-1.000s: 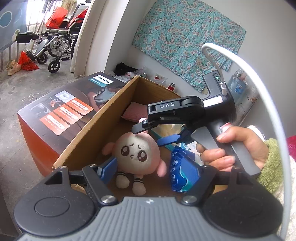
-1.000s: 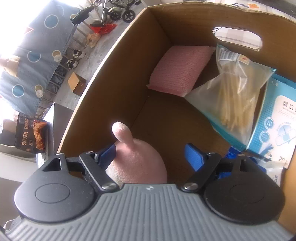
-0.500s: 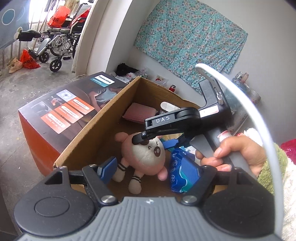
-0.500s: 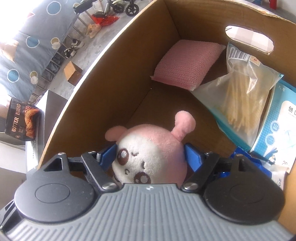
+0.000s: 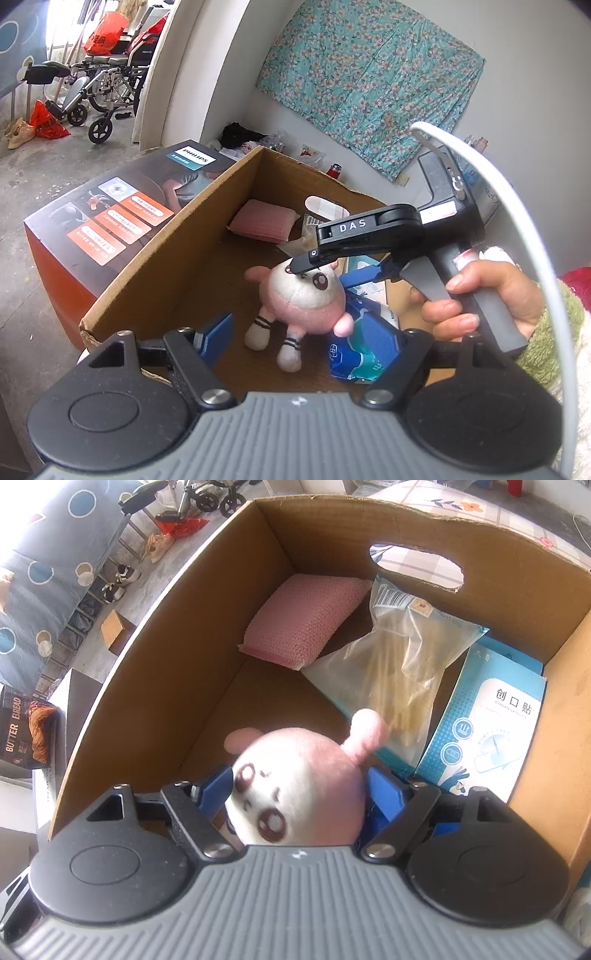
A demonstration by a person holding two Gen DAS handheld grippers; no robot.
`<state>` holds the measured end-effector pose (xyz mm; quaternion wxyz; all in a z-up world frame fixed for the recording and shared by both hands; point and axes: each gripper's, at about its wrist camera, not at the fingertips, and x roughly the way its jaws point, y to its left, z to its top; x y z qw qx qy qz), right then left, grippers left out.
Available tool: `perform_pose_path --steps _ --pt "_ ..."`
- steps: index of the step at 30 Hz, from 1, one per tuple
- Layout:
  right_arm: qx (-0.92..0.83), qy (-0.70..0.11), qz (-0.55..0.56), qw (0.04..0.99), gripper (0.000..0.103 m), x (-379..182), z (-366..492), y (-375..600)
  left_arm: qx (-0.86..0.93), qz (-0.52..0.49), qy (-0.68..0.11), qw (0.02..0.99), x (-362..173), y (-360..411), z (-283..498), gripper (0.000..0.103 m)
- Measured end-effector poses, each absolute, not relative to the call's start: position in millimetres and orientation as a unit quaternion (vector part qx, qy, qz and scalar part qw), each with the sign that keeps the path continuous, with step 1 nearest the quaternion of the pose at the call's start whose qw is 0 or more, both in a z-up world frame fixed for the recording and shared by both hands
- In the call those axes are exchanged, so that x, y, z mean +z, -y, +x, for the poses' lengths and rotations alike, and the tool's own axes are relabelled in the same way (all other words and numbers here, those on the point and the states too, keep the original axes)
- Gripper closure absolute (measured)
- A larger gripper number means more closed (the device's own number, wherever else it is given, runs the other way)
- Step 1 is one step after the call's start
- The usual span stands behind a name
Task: Organize soft objects
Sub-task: 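Open the right tool and move it back over the blue towel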
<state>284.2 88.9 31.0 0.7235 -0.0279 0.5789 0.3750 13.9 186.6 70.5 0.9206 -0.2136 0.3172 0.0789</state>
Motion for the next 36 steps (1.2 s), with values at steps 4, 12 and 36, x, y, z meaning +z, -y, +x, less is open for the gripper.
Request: perform_pose_path --steps 4,12,36 --pt "0.387 -0.552 0.015 0.738 0.023 47.4 276.1 -74.9 0.071 -0.205 -0.311 0.925 75.1 -178.9 12.7 0.023" --pt "0.409 -0.461 0.143 0.774 0.018 108.5 249.3 44.1 0.022 -0.162 -0.313 0.936 82.8 -140.4 18.4 0.017" --pt "0.114 -0.413 0.244 0.87 0.027 53.3 159.4 394.7 -0.161 -0.057 -0.324 0.931 53.8 91.4 104.4 0.017"
